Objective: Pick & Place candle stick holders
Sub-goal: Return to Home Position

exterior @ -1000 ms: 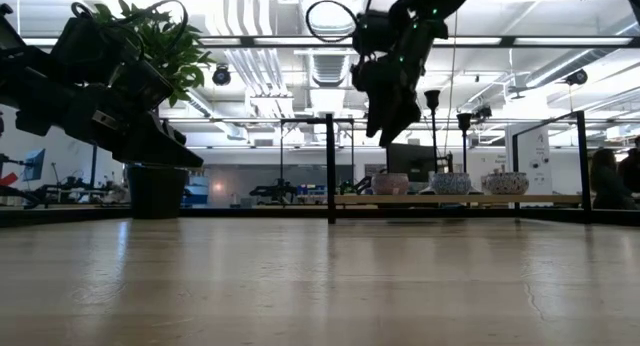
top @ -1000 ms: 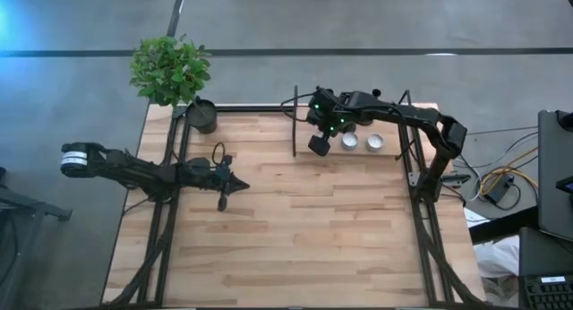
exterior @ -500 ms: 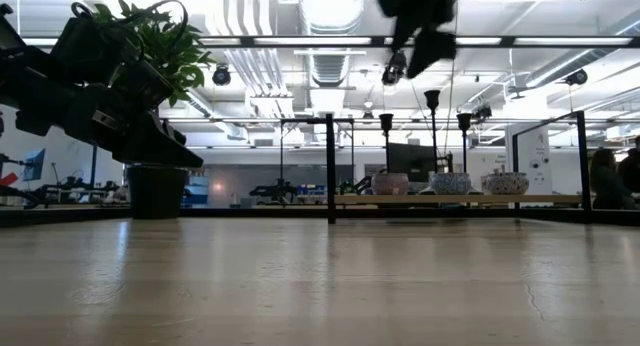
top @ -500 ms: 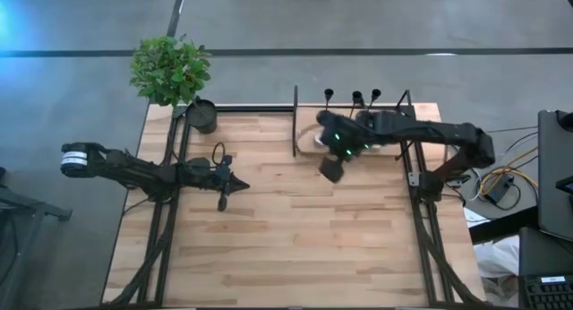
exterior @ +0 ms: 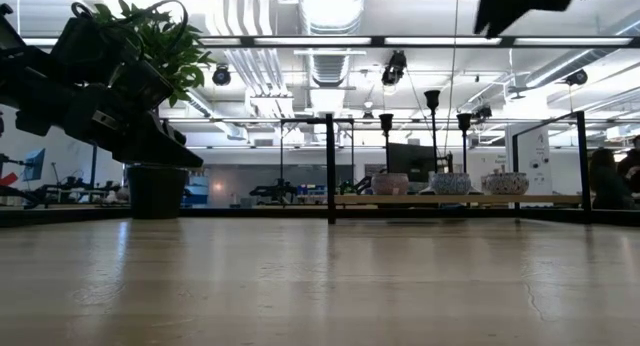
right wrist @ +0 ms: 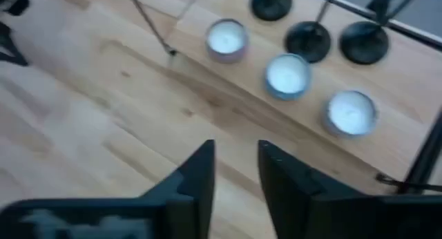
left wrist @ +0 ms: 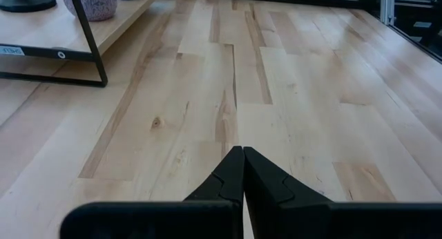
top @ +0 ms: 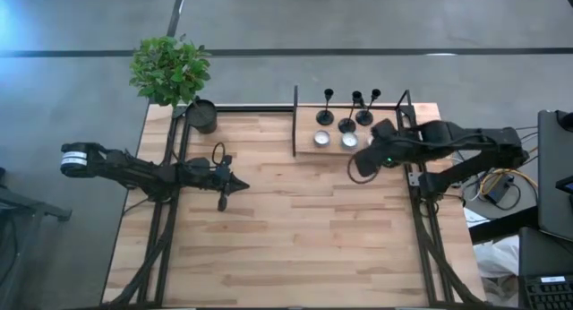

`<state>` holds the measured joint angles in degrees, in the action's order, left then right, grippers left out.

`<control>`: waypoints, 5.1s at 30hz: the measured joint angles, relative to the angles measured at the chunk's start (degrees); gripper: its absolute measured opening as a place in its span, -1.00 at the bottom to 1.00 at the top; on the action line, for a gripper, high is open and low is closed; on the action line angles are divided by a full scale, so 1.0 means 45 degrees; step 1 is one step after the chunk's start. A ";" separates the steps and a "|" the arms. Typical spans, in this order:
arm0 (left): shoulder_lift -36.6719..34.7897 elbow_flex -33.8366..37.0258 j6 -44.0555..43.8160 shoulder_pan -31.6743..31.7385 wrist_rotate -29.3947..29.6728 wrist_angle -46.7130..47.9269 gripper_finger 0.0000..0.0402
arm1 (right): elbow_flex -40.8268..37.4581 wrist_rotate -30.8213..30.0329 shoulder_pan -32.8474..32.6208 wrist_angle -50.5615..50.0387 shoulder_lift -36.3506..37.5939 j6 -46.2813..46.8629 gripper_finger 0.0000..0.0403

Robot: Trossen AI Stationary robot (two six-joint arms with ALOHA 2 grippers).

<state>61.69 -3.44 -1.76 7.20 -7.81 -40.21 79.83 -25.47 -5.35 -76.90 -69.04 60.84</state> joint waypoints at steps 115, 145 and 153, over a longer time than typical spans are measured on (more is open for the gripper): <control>0.0000 0.0000 0.0000 0.0000 -0.0003 0.0015 -0.95 | -1.7625 0.6280 0.1585 1.7301 1.3877 -1.4607 -0.96; -1.3707 0.0661 -0.0607 -0.0549 0.0340 0.8563 -0.95 | -1.7620 0.6295 0.1582 1.7306 1.3896 -1.4580 -0.96; -1.3697 0.0665 -0.0417 -0.1151 0.0335 0.8602 -0.95 | -1.7620 0.6299 0.1580 1.7301 1.3882 -1.4562 -0.96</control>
<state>0.05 -0.45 -3.64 2.02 -6.31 -1.50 0.54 2.87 1.76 0.95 -6.57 -4.69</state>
